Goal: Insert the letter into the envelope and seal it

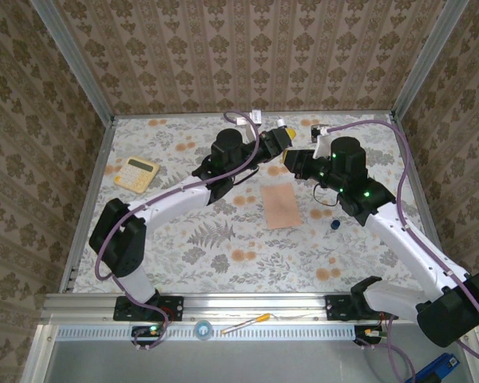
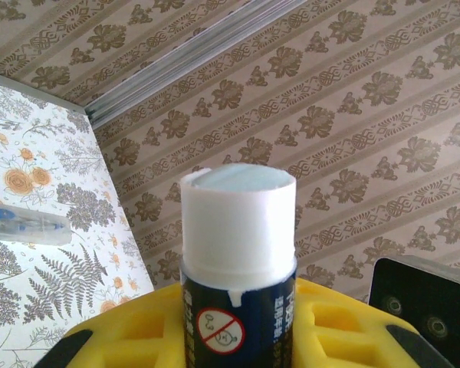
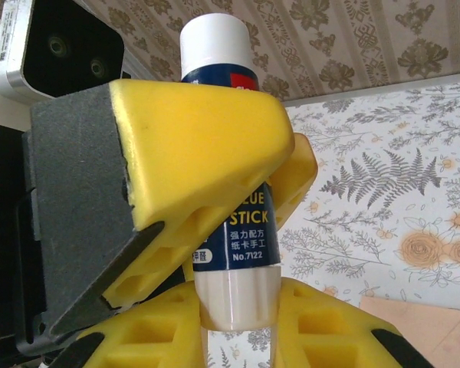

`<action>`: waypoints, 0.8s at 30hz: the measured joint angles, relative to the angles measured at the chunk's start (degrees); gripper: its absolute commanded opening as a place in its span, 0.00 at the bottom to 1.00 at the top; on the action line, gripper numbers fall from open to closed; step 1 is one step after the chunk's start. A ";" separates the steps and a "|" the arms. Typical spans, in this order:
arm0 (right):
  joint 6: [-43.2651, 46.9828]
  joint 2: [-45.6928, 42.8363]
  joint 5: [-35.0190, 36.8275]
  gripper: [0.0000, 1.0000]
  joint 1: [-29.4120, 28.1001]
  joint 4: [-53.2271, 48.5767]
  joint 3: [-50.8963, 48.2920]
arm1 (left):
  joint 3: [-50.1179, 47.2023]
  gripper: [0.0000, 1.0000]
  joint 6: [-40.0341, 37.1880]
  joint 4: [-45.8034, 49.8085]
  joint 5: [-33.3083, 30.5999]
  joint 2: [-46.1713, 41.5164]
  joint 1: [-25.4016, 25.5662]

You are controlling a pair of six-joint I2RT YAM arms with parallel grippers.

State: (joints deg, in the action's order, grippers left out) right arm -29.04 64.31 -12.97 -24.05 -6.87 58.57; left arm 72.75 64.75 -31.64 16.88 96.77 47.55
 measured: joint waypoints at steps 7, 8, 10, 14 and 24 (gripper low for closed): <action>0.20 -1.03 -3.02 0.33 1.70 -2.25 0.55 | -0.02 0.04 1.05 -0.92 3.74 0.02 -0.42; -0.39 -1.27 -5.35 0.36 2.89 -2.27 0.52 | -0.02 0.04 1.25 -1.40 5.20 0.02 -0.59; -2.23 -1.84 -10.99 0.45 5.95 -1.86 0.35 | -0.02 0.04 1.70 -2.86 8.33 0.02 -0.81; -7.67 -3.41 -25.90 0.61 14.56 3.67 -1.60 | -0.07 0.04 3.45 -7.82 16.28 0.76 -2.45; -13.16 -3.61 -47.19 0.83 21.14 7.26 -2.99 | -1.20 0.01 0.09 -11.63 35.87 2.40 -10.40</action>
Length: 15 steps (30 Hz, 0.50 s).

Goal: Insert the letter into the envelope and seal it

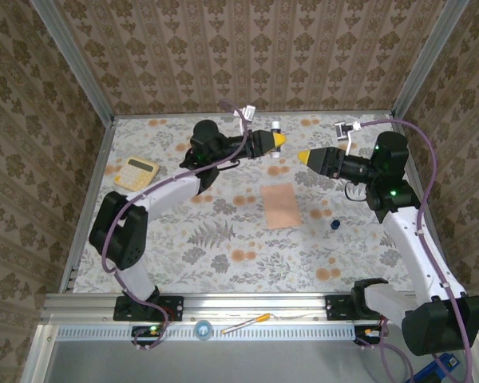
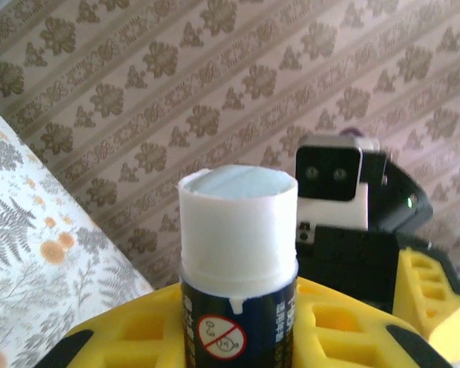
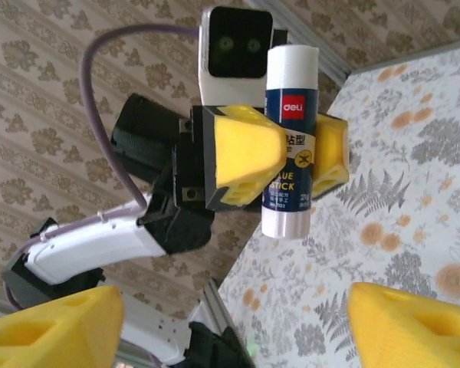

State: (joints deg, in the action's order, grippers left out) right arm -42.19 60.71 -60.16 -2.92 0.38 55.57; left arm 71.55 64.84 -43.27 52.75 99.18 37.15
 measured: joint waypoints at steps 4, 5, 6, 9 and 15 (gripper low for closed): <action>0.83 0.02 -0.26 0.94 0.33 -3.85 -0.61 | -0.02 0.02 -10.97 9.64 4.57 -0.59 -0.07; 1.29 0.02 0.00 1.00 0.44 -5.38 -0.87 | -0.09 0.03 -15.23 14.05 4.76 -1.25 0.02; 1.99 0.02 0.76 1.00 0.44 -7.13 -1.01 | -0.33 0.03 -19.34 18.10 4.63 -2.21 0.15; 4.55 0.04 4.02 1.00 0.55 -13.03 -1.01 | -2.05 0.00 -29.73 27.04 3.23 -6.16 0.33; 6.45 0.15 10.73 1.00 0.87 -19.67 -1.05 | -9.53 0.00 -47.41 34.62 -5.73 -16.94 2.34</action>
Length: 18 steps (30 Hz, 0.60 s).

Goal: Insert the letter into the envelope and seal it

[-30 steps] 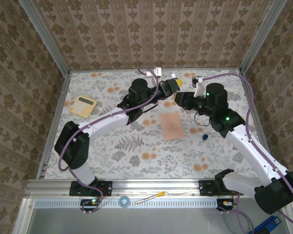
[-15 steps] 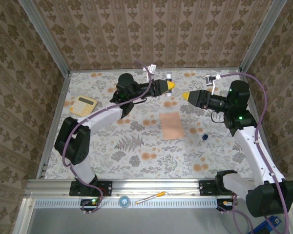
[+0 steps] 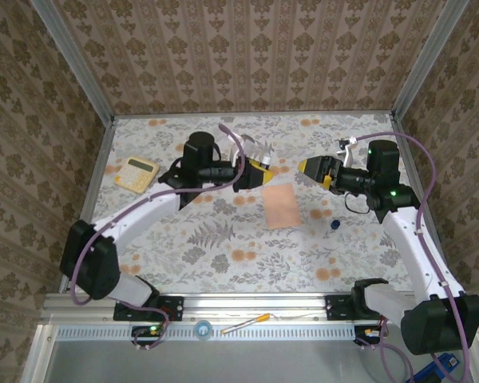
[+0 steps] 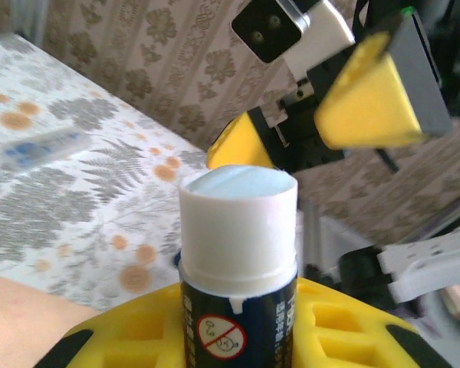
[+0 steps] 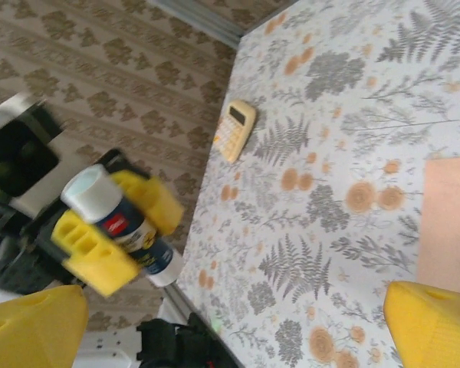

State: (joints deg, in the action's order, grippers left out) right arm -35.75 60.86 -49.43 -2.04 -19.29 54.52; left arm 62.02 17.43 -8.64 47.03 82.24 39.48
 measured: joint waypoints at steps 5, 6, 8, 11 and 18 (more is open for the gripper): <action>0.22 0.00 2.64 1.00 0.09 -0.94 -0.70 | -2.64 0.00 -12.48 4.46 -10.78 -3.32 5.62; 0.26 0.00 2.91 1.00 0.09 -1.22 -0.90 | -3.23 0.00 -14.53 4.63 -12.55 -3.52 6.49; 0.52 0.00 3.26 1.00 0.20 -1.68 -1.22 | -4.50 0.00 -17.59 4.81 -15.39 -3.74 7.41; 1.09 0.00 3.89 0.99 0.20 -2.08 -1.68 | -7.02 0.00 -20.98 4.35 -19.04 -4.00 8.07; 2.80 0.00 5.38 0.86 0.52 -5.07 -1.70 | -8.33 0.00 -24.41 3.93 -22.56 -4.00 8.13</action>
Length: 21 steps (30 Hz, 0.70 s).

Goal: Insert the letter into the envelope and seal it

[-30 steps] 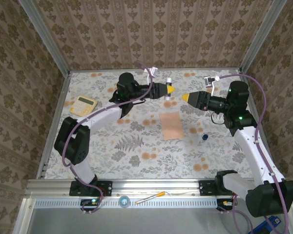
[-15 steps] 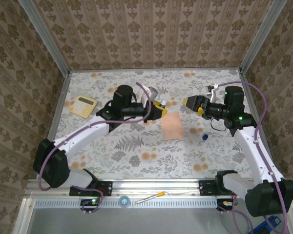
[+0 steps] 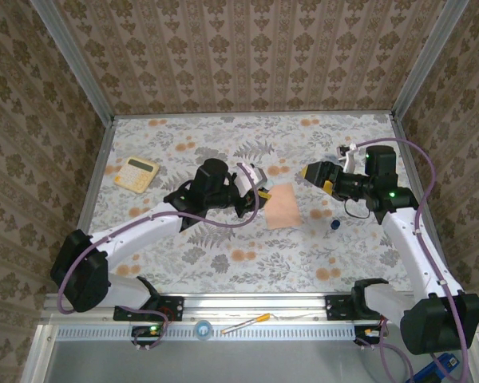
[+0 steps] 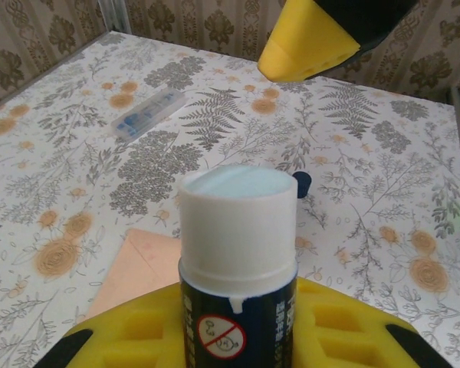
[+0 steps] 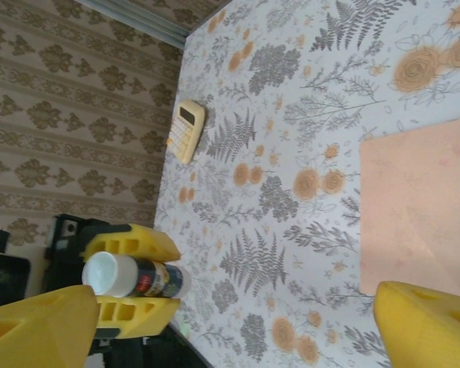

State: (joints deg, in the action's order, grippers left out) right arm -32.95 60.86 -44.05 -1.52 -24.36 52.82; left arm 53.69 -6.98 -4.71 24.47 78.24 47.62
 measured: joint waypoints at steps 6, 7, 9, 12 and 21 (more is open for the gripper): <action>2.84 0.04 6.08 0.78 0.00 -7.30 0.15 | 0.00 0.00 -0.83 0.39 -1.18 0.00 0.00; 3.06 0.04 7.61 0.76 0.00 -8.61 0.17 | 0.02 0.00 -0.85 0.72 -1.36 0.00 0.00; 3.56 0.04 11.67 0.74 0.00 -11.93 0.17 | 0.07 0.00 -1.01 2.62 -1.77 0.00 0.00; 4.37 0.17 18.60 0.74 -0.02 -16.98 0.17 | 0.35 0.00 -0.98 6.45 -2.27 0.02 0.00; 4.98 5.55 35.19 0.72 0.00 -26.21 -1.66 | 0.98 0.00 1.40 14.23 -3.58 0.02 1.09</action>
State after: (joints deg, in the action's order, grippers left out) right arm -27.97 66.41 -8.86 -1.52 -50.57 51.16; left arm 54.68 -5.58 9.52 20.88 78.26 48.71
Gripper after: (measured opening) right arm 0.734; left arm 0.256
